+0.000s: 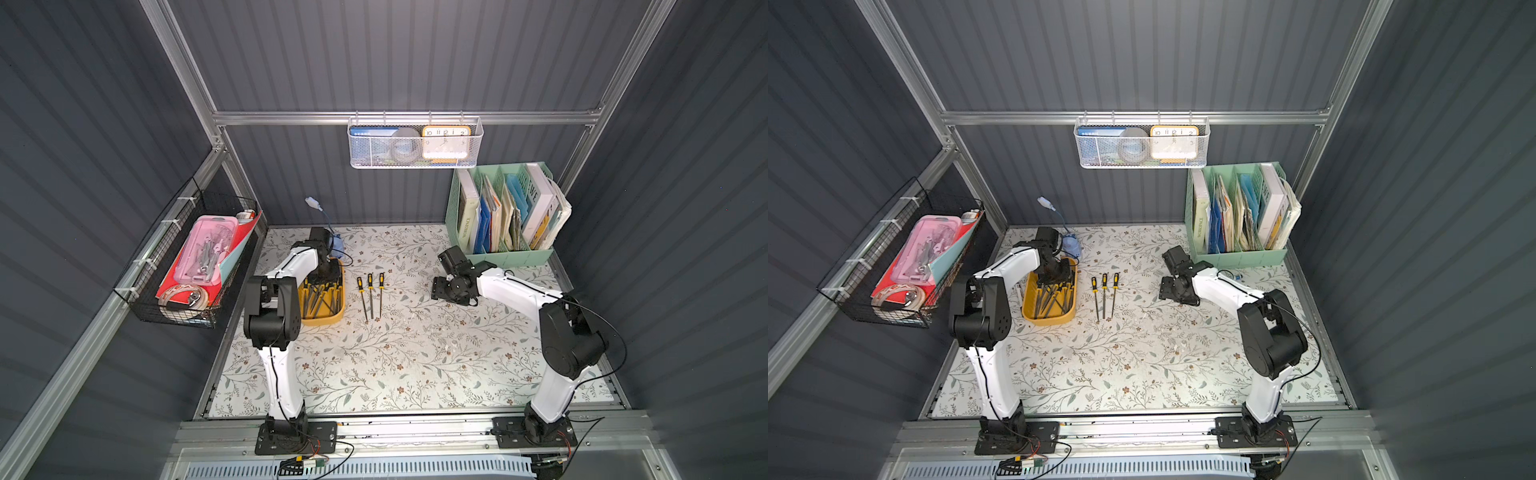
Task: Take the file tool out of the storage box
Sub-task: Pick up the file tool from the storage box, then place the file tool at the center of the board.
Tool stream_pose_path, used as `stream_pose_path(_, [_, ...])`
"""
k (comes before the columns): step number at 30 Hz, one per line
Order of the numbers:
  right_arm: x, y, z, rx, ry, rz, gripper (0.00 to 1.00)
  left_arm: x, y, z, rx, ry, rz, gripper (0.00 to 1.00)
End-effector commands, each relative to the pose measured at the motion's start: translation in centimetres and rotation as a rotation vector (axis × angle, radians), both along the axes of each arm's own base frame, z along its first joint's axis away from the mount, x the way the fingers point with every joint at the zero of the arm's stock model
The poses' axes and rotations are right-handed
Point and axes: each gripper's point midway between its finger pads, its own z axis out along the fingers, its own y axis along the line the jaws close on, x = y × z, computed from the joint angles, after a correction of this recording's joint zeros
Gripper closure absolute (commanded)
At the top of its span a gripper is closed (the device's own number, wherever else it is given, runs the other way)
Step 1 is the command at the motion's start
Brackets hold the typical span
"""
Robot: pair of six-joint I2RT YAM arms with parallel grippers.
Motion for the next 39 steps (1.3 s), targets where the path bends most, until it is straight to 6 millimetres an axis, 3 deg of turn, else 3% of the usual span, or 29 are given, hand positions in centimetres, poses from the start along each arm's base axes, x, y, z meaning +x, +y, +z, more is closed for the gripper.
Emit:
stream_pose_path(1, [0.3,0.2,0.2,-0.008,-0.004,-0.007,0.26,2.7,0.3,7.7,0.01,-0.168,0.024,1.0])
stream_pose_path(5, [0.4,0.2,0.2,-0.007,-0.008,-0.009,0.26,4.1,-1.4,11.5,-0.068,-0.223,-0.016,1.0])
stream_pose_path(9, [0.3,0.0,0.3,-0.01,-0.012,-0.019,0.27,5.1,-5.9,13.7,-0.154,-0.276,-0.08,1.0])
stream_pose_path(15, [0.2,-1.0,1.0,-0.012,-0.064,-0.069,0.27,5.4,-16.2,11.8,-0.283,-0.28,-0.223,1.0])
stream_pose_path(19, [-0.1,-1.0,0.9,-0.012,-0.055,-0.068,0.27,5.2,-20.1,10.6,-0.323,-0.284,-0.243,1.0])
stream_pose_path(23, [0.0,-0.9,0.8,-0.013,-0.051,-0.061,0.27,4.9,-21.7,9.1,-0.35,-0.275,-0.23,1.0])
stream_pose_path(31, [0.2,-0.3,0.4,-0.013,-0.029,-0.024,0.27,3.2,-23.5,3.1,-0.327,-0.179,-0.244,1.0])
stream_pose_path(39, [0.9,0.5,0.0,-0.015,-0.01,0.012,0.27,2.8,-23.3,0.7,-0.292,-0.137,-0.234,1.0])
